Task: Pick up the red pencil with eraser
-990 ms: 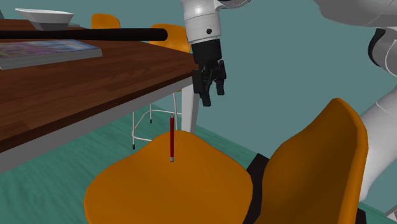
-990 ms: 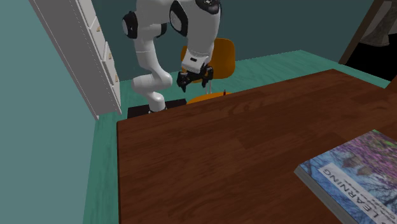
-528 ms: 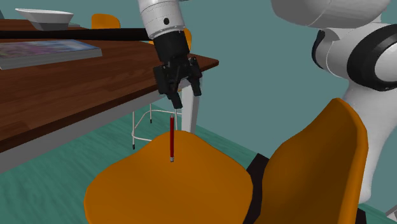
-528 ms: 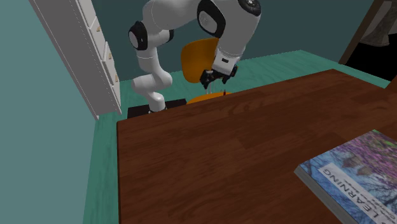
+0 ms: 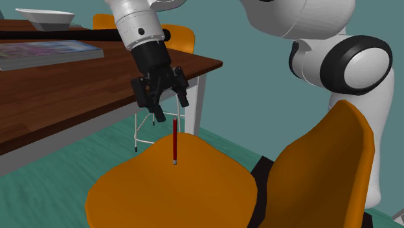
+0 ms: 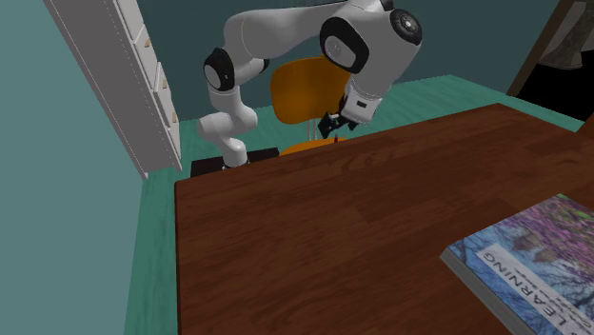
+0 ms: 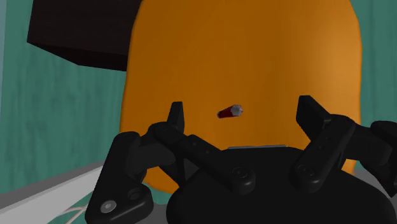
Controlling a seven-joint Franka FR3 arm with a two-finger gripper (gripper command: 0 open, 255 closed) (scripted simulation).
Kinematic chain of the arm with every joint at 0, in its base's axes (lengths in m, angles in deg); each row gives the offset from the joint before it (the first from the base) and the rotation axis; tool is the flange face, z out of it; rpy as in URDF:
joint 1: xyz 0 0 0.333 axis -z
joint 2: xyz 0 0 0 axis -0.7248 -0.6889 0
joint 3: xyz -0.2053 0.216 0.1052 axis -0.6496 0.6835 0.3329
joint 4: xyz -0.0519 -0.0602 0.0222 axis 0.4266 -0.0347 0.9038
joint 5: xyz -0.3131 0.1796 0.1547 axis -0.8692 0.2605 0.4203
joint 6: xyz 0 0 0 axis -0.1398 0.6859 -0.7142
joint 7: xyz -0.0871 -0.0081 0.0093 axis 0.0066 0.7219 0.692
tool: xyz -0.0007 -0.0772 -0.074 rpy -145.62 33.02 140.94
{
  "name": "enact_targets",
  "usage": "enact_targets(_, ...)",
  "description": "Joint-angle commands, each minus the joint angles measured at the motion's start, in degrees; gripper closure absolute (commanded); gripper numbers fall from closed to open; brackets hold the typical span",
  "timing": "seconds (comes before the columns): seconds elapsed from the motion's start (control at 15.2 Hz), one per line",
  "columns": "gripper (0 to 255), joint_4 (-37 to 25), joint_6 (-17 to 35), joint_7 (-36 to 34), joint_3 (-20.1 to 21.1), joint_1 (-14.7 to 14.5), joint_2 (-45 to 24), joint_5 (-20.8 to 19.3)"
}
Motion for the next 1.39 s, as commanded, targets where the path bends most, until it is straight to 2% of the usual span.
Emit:
enact_targets(0.0, 0, 2.68, 1.82, 0.54, -0.07, 0.25, 0.86, 0.10)
enact_targets(0.2, 0, 4.72, 3.26, 1.00, -0.14, 0.44, 1.45, 0.12)
enact_targets(0.26, 255, 4.87, 3.30, 1.08, -0.16, 0.49, 1.54, 0.13)
enact_targets(0.86, 255, 4.71, 3.25, 1.00, -0.14, 0.44, 1.44, 0.12)
enact_targets(1.32, 255, -5.39, -3.50, -1.32, 0.22, -0.66, -1.81, -0.09)
